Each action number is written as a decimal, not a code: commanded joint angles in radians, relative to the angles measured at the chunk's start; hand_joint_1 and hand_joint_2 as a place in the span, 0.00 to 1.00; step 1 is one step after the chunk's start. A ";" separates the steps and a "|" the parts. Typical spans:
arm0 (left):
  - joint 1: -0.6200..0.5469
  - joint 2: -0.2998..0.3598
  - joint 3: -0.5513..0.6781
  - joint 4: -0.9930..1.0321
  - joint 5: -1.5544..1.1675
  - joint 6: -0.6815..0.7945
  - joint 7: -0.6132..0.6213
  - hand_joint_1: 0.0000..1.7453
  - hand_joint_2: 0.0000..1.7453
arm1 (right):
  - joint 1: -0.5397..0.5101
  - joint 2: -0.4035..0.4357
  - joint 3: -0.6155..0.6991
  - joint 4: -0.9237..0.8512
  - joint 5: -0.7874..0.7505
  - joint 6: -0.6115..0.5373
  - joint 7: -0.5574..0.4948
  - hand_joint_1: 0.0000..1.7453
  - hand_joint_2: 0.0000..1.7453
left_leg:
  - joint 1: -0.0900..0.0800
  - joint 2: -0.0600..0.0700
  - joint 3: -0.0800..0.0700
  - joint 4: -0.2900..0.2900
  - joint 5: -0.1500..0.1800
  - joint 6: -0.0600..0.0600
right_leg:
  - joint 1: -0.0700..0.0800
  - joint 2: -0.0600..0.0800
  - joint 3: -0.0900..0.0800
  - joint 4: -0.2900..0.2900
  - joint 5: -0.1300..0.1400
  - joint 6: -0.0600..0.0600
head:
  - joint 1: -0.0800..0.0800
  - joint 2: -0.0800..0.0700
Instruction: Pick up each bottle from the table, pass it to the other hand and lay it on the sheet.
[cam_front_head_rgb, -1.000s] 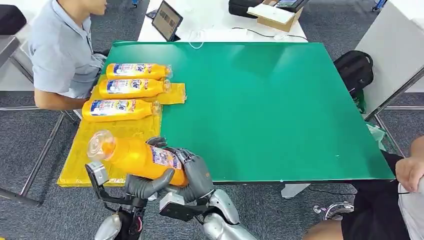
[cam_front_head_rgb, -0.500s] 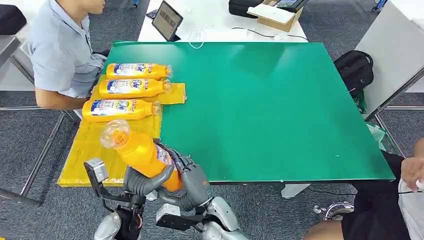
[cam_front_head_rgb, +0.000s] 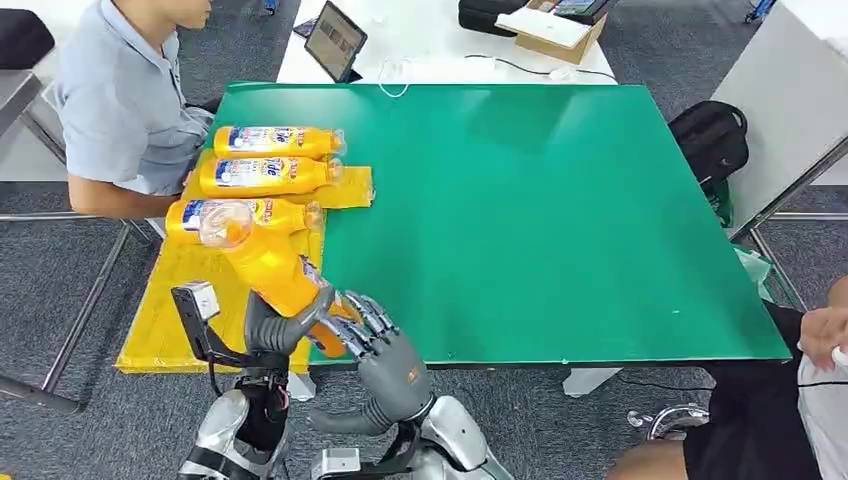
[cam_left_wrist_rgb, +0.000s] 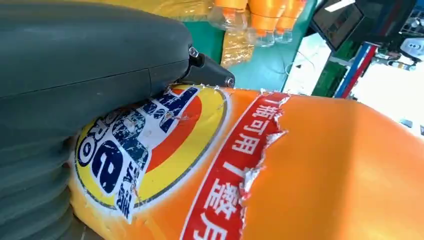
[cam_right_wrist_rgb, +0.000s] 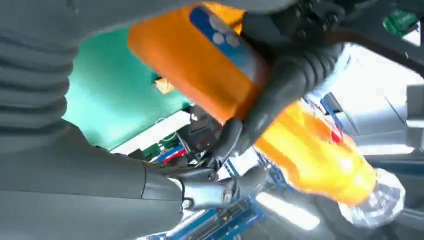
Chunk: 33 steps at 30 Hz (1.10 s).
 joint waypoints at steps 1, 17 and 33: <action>-0.115 0.045 0.016 0.134 -0.088 0.029 -0.022 1.00 1.00 | 0.053 0.053 -0.050 -0.070 -0.016 0.000 0.001 0.00 0.00 | 0.000 -0.001 0.004 -0.001 -0.001 -0.001 | 0.001 -0.001 0.003 0.000 -0.002 -0.002 | 0.000 0.000; -0.492 0.216 -0.029 0.663 -1.060 0.311 0.083 0.92 1.00 | 0.004 0.008 0.096 -0.057 -0.193 0.000 0.001 0.00 0.00 | 0.001 -0.001 0.004 -0.001 0.001 -0.001 | 0.001 -0.001 0.003 0.001 -0.001 -0.002 | 0.000 0.000; -0.642 0.238 -0.093 0.963 -1.362 0.081 0.191 1.00 1.00 | -0.014 -0.033 0.167 -0.037 -0.370 0.000 0.001 0.00 0.00 | 0.001 0.000 0.004 0.000 0.000 -0.001 | 0.001 0.000 0.004 0.001 -0.002 -0.002 | 0.000 0.000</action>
